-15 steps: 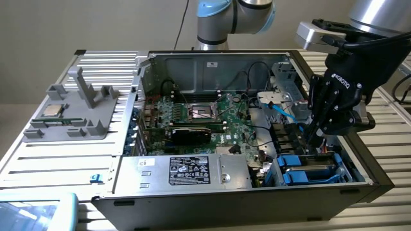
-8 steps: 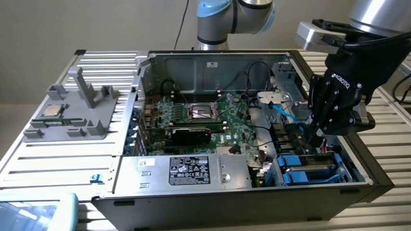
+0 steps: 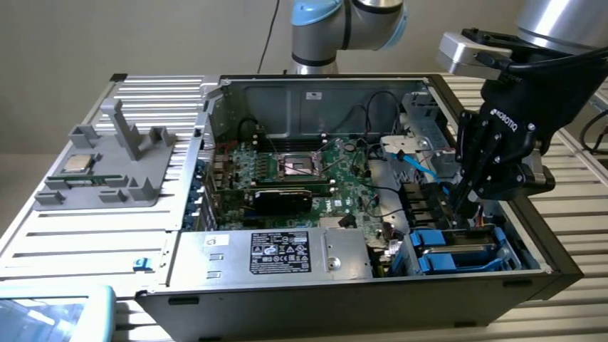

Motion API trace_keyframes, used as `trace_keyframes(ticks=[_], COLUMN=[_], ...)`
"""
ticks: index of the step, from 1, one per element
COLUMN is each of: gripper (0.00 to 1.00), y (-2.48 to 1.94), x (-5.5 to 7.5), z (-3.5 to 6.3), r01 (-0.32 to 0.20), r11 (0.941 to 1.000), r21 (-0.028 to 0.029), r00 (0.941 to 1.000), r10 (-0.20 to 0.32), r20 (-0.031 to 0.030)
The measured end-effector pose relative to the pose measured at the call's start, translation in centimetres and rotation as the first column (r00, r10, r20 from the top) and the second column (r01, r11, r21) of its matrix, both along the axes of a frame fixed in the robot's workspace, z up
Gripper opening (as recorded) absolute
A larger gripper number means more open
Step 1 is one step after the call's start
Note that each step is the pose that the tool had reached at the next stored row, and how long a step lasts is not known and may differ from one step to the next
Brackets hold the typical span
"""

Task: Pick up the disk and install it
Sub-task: 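Insert the second disk wire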

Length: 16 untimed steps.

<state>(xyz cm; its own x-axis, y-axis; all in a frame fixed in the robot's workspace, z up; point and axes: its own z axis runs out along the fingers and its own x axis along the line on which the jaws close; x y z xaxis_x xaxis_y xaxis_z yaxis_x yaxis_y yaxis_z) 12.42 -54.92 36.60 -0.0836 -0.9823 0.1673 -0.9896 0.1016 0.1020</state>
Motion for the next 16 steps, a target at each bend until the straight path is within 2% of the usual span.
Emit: trace_keyframes(ticks=[3,6,8,10,11,12,15,16], gripper=[0.16,0.16,0.16,0.16,0.16,0.16,0.16,0.16], y=[-0.08,-0.49,-0.54,-0.56,-0.60,-0.66,-1.13,-1.35], x=[0.0,0.0,-0.1,-0.2,-0.3,-0.3,-0.3,-0.3], z=[-0.01,-0.08,-0.24,-0.43,-0.51,-0.58,-0.72,-0.80], r01=[0.000,0.000,0.000,0.000,0.000,0.000,0.000,0.000], r11=[1.0000,1.0000,1.0000,1.0000,1.0000,0.9998,0.9986,0.9981], r21=[-0.0001,0.0021,0.0029,0.0050,0.0089,0.0177,0.0536,0.0615], r00=[1.0000,1.0000,1.0000,1.0000,1.0000,1.0000,1.0000,1.0000], r10=[0.000,0.000,0.000,0.000,0.000,0.000,0.000,0.000], r20=[-0.0001,0.0000,0.0003,0.0043,0.0057,0.0057,0.0058,0.0060])
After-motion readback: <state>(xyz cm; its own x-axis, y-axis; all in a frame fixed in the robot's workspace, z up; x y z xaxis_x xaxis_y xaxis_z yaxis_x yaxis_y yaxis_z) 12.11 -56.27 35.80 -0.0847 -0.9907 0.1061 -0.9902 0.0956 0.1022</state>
